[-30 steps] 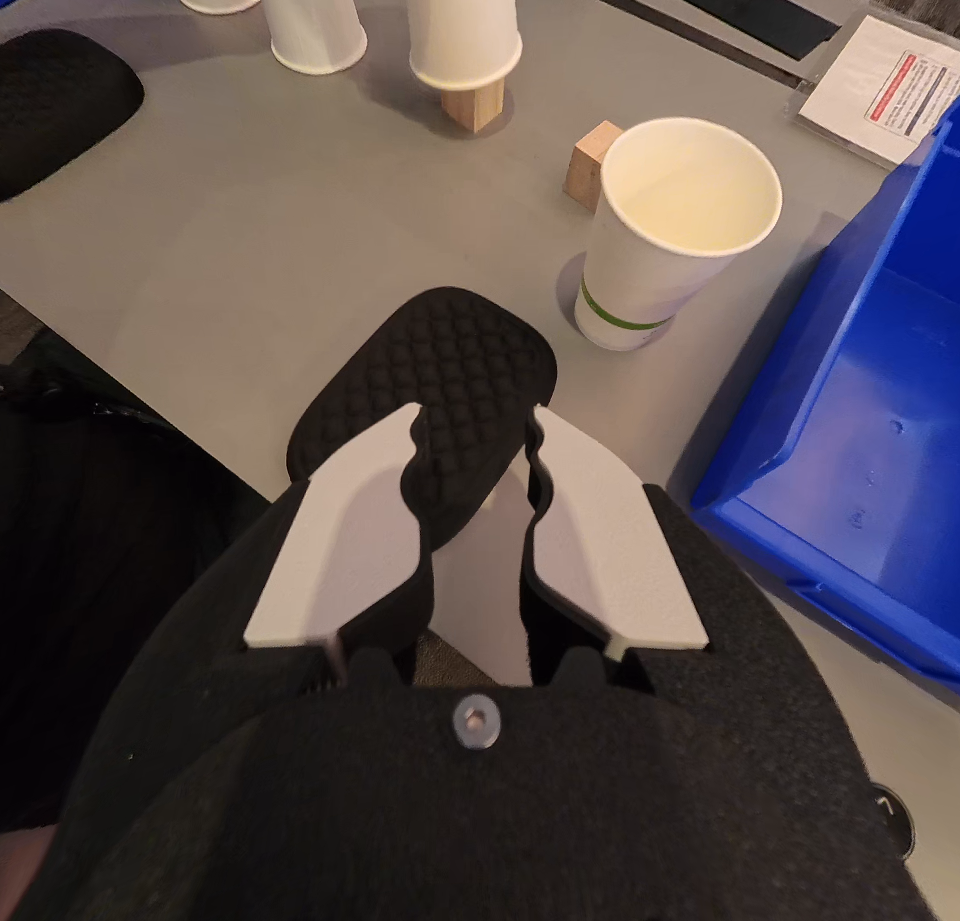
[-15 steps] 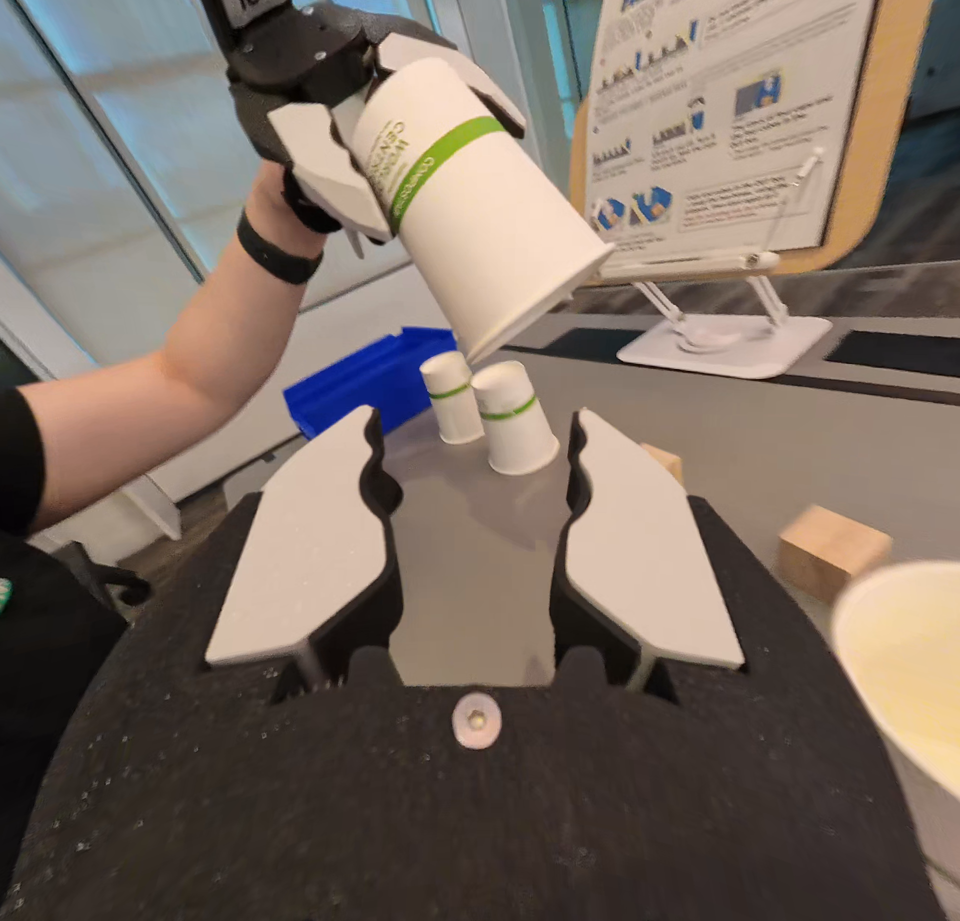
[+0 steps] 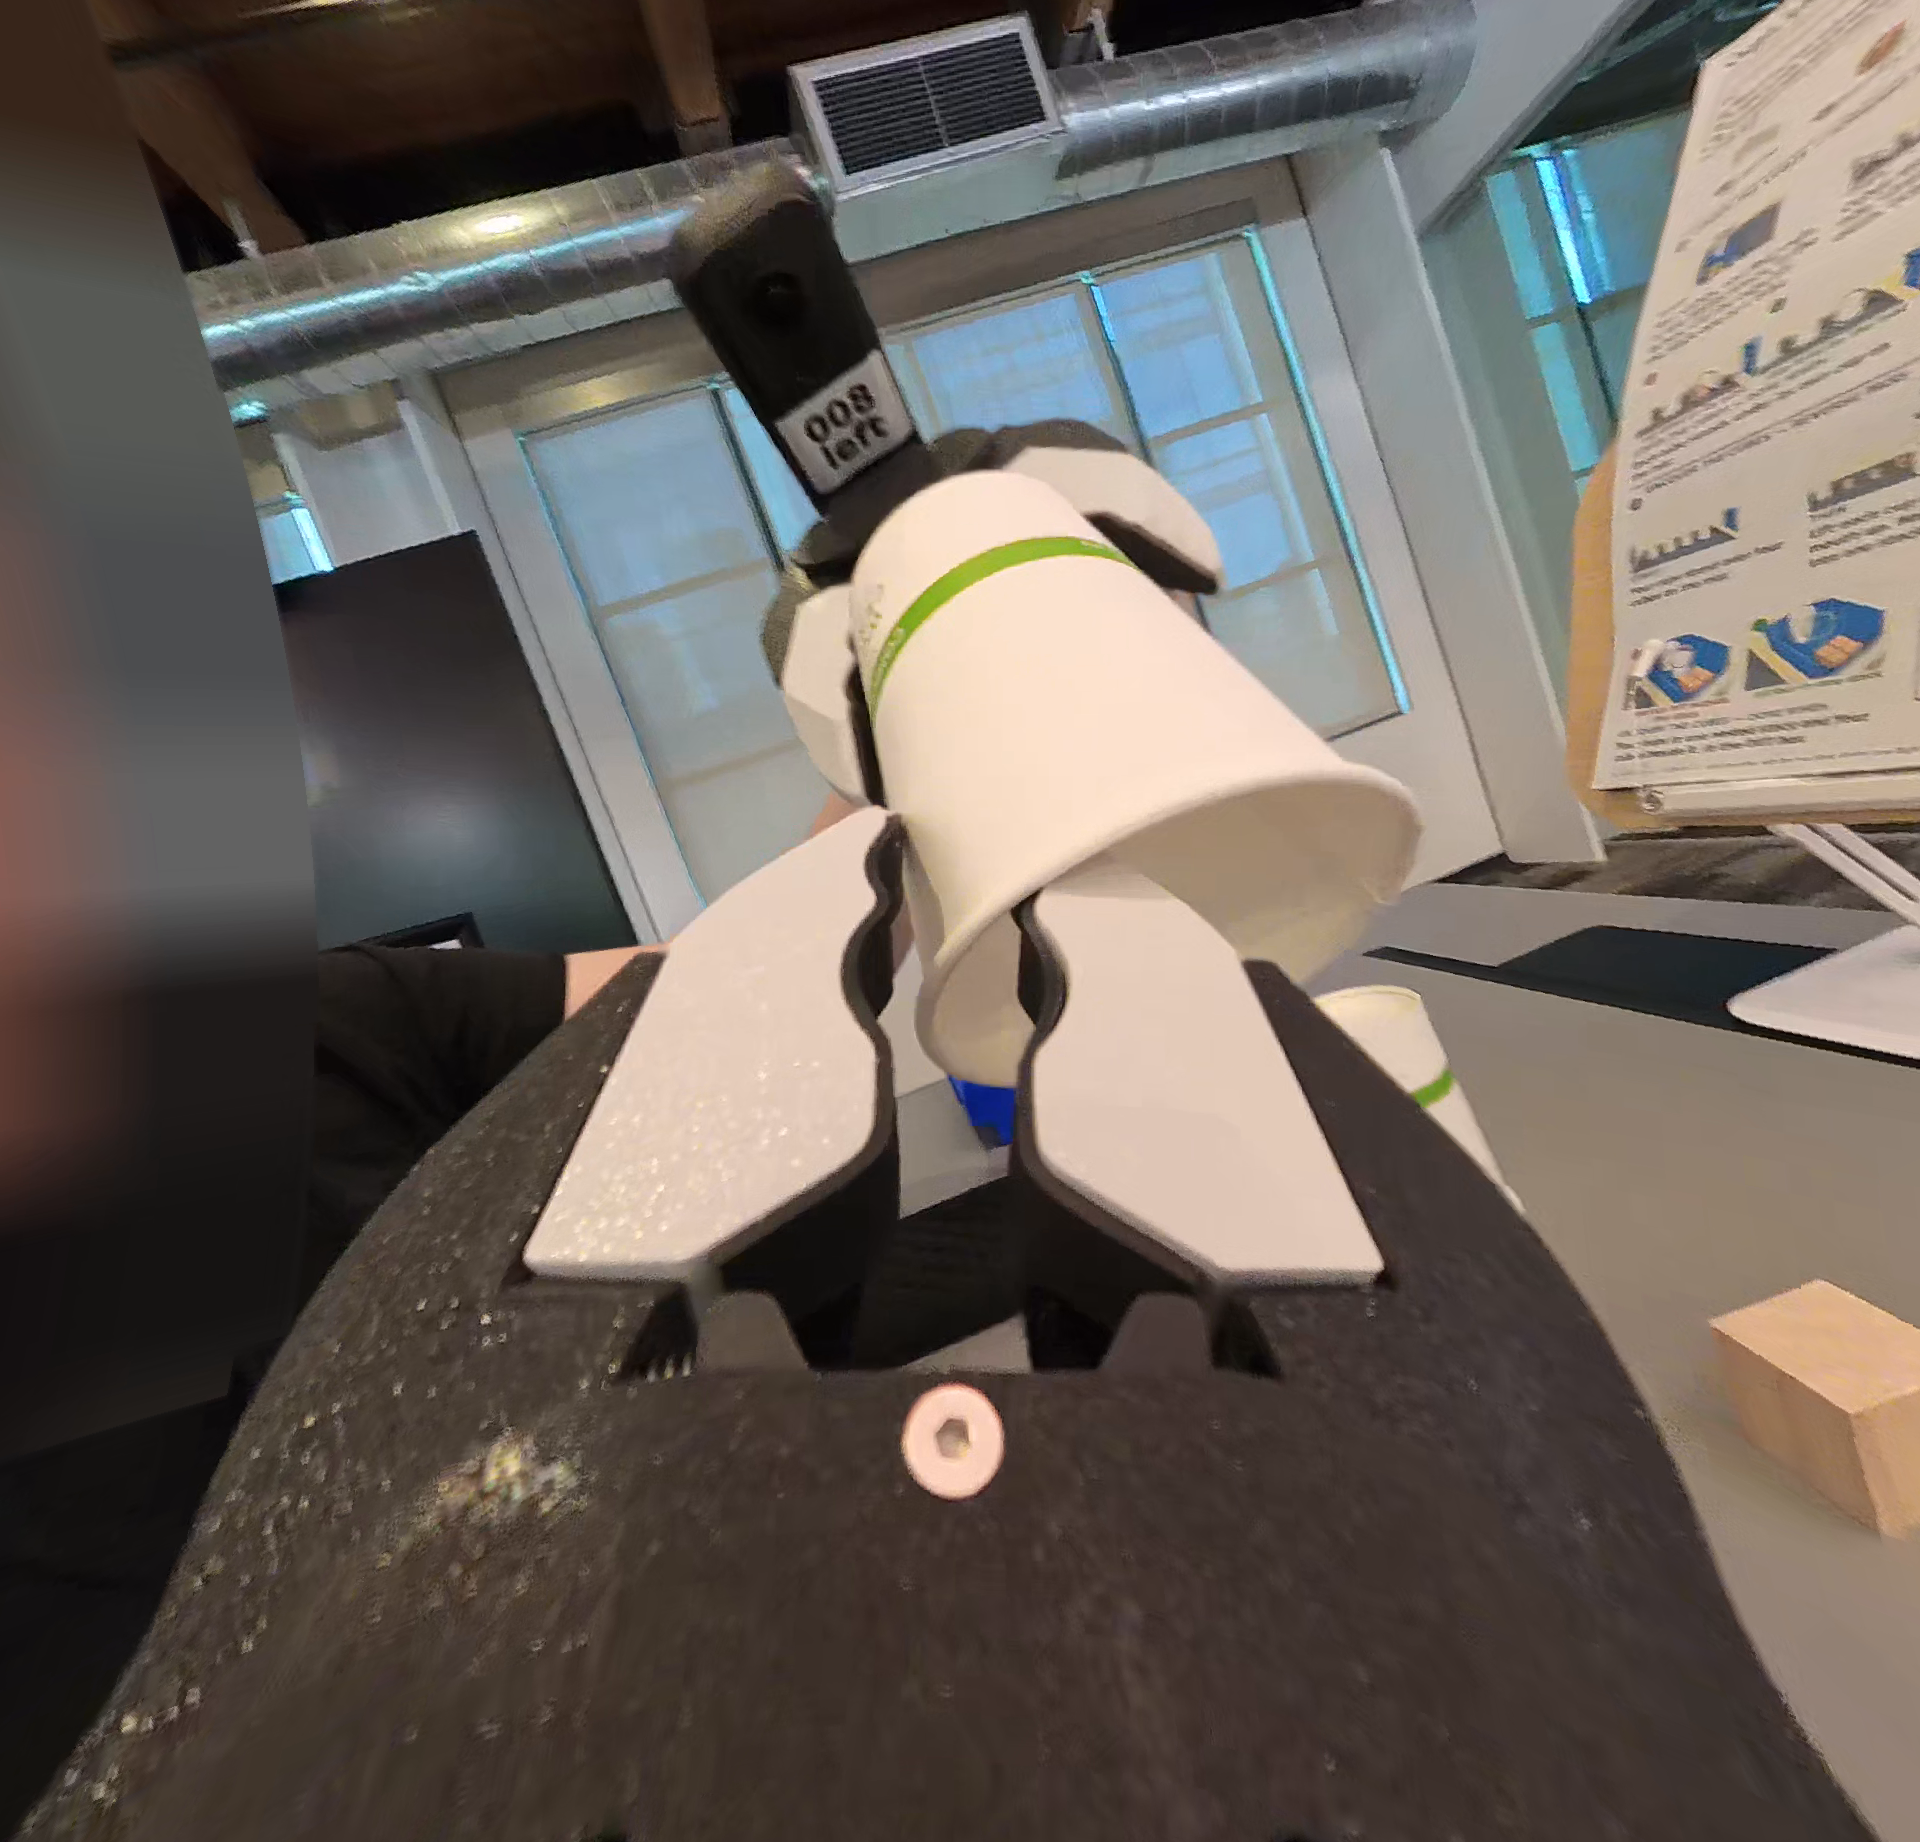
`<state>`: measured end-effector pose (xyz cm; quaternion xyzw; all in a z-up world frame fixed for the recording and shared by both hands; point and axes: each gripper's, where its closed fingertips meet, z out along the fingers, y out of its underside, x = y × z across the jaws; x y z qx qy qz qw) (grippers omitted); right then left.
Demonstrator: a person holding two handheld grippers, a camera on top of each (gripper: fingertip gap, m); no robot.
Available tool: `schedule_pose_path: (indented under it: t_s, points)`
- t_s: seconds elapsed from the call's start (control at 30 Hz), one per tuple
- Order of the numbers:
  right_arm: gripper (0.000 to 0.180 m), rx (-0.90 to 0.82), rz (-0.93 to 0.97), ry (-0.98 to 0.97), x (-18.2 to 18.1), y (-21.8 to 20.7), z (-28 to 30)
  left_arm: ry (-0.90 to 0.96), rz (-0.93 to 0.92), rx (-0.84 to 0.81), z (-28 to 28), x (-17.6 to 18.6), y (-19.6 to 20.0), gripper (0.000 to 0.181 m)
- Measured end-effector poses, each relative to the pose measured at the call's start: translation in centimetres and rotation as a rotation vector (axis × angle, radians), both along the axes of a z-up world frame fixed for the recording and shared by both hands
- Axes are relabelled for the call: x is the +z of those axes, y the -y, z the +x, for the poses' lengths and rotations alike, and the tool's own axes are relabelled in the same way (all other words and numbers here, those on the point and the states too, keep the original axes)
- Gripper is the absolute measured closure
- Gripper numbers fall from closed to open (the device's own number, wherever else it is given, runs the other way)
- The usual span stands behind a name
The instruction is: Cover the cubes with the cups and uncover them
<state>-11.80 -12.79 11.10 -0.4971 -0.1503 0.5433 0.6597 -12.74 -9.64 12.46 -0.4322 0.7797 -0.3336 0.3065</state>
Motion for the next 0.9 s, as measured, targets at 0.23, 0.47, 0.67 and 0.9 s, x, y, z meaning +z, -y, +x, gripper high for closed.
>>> schedule_pose_path:
  t_s: [0.23, 0.47, 0.67, 0.9]
  points:
    - [0.179, 0.096, 0.036, 0.030, 0.6, 2.5, 0.1, 0.050, -0.100, -0.030, -0.4, 0.3, 1.0, 0.095]
    - [0.179, -0.282, -0.161, 0.573, 1.6, 1.8, 6.9, 0.149, -0.050, 0.115, -4.1, 2.0, -2.4, 0.093]
    - [0.179, -0.421, -0.679, 1.318, -2.9, -0.2, 16.0, 0.109, 0.024, 0.188, -7.0, 0.7, -4.0, 0.097]
    - [0.179, -0.192, -0.966, 1.629, -8.2, -0.6, 16.8, 0.069, 0.057, 0.213, -7.9, -0.4, -4.0, 0.097]
